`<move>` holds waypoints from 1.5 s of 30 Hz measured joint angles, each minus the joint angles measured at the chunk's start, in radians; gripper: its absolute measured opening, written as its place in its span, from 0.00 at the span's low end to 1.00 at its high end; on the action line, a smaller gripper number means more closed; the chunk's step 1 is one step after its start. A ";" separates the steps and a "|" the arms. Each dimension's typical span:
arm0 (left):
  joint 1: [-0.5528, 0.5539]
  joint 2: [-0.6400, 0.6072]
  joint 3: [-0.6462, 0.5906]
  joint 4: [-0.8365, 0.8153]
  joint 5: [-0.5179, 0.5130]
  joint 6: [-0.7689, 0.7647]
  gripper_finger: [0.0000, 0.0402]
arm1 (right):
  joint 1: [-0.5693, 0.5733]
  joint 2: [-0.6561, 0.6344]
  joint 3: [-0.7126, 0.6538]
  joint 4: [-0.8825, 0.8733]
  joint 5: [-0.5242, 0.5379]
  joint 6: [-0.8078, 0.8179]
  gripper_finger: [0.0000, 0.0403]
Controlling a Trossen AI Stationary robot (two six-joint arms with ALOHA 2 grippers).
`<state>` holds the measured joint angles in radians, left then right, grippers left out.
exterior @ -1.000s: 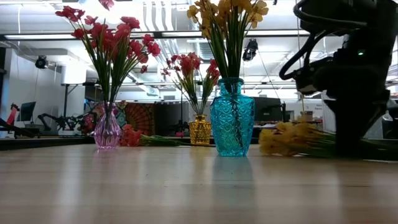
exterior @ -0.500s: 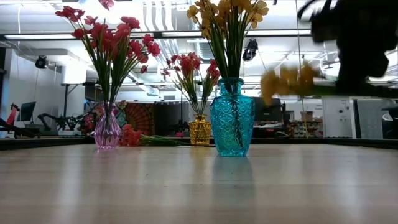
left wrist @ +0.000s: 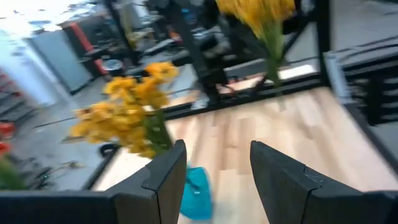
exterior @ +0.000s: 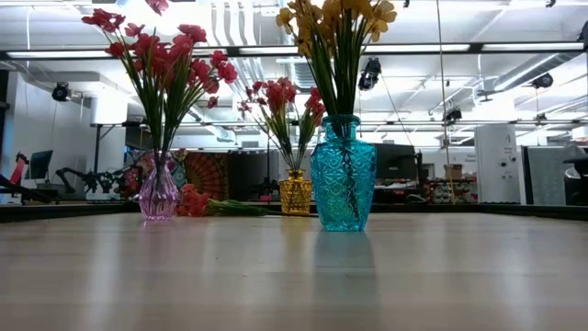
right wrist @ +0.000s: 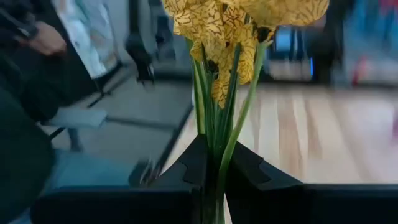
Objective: Sort flowers into vase by color
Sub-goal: Put the yellow flowers into the blue vase
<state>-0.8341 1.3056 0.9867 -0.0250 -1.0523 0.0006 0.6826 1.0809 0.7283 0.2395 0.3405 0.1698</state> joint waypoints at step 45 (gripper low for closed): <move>0.008 -0.005 -0.001 -0.044 0.064 0.084 0.40 | -0.278 0.408 -0.035 0.985 0.335 -0.820 0.07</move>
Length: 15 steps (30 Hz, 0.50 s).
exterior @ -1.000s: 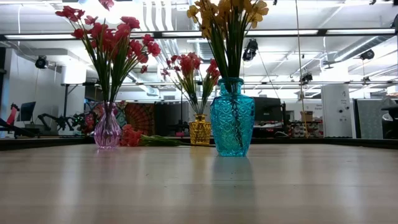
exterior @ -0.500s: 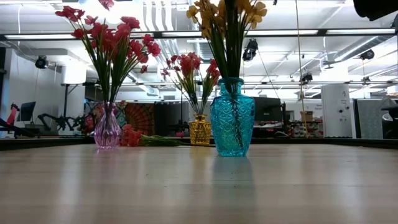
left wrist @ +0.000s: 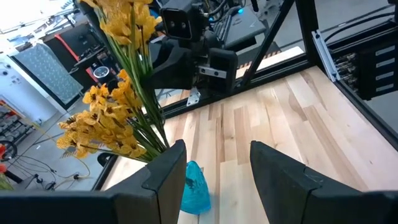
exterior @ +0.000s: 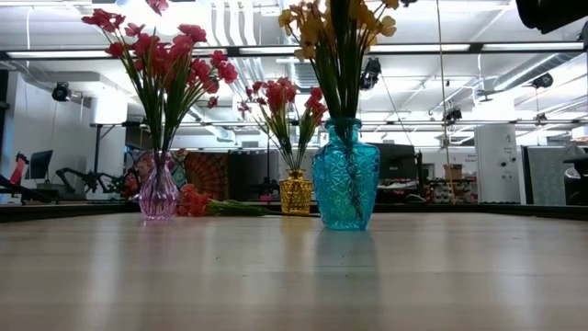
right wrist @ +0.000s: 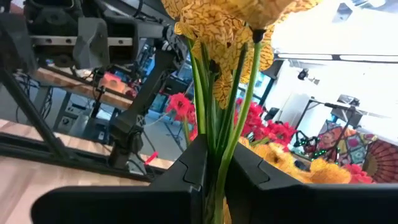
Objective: Sort flowers into vase by color
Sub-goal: Put the yellow flowers into the blue vase
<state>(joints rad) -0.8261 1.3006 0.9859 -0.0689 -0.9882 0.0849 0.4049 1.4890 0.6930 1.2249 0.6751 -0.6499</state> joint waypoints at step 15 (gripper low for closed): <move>0.002 0.000 0.000 0.000 0.000 0.003 0.40 | 0.000 0.001 0.000 -0.075 0.008 0.104 0.07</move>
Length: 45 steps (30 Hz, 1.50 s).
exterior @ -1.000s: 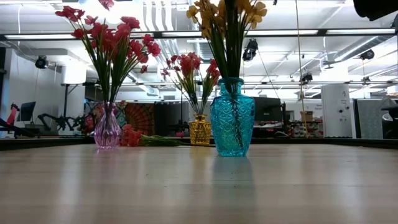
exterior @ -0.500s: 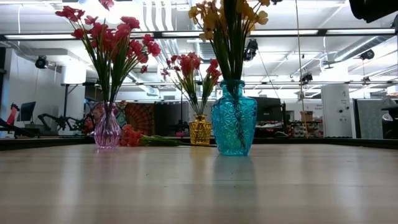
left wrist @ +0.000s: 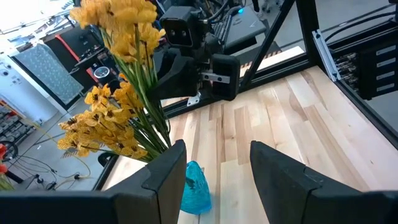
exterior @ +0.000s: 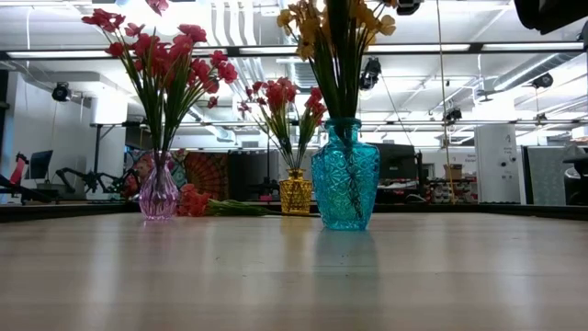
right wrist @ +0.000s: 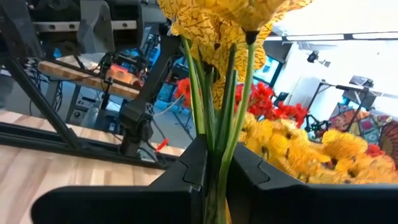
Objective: Sort flowers into vase by color
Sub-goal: Put the yellow flowers into the blue vase
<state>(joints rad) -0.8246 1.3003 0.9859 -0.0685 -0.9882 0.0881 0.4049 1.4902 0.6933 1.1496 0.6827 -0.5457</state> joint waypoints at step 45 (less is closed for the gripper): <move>0.219 0.180 0.000 0.348 0.010 0.095 0.53 | 0.003 0.000 -0.002 -0.174 0.000 0.150 0.38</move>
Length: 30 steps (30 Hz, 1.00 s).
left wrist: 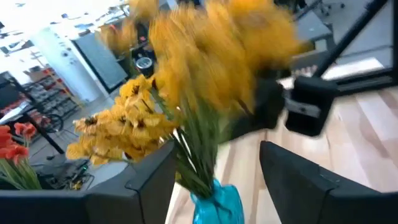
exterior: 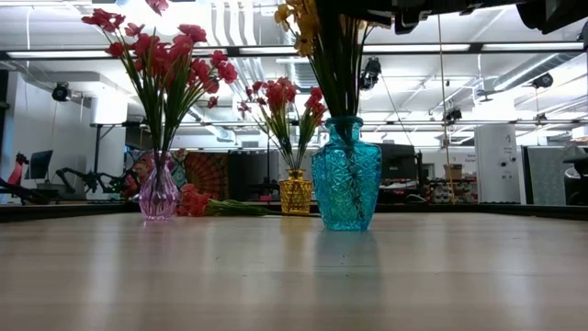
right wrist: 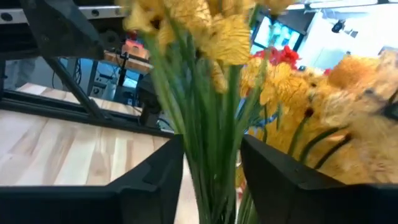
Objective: Sort flowers into vase by color
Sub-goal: Put the yellow flowers into the blue vase
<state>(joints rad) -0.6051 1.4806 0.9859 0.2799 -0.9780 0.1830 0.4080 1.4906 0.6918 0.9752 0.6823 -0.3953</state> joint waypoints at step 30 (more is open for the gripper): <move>0.060 0.138 0.000 0.207 -0.027 0.015 0.38 | 0.147 -0.013 0.005 -0.062 0.056 0.041 0.51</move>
<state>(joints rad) -0.5449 1.6188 0.9859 0.4870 -1.0054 0.1978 0.5551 1.4779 0.6968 0.9136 0.7386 -0.3541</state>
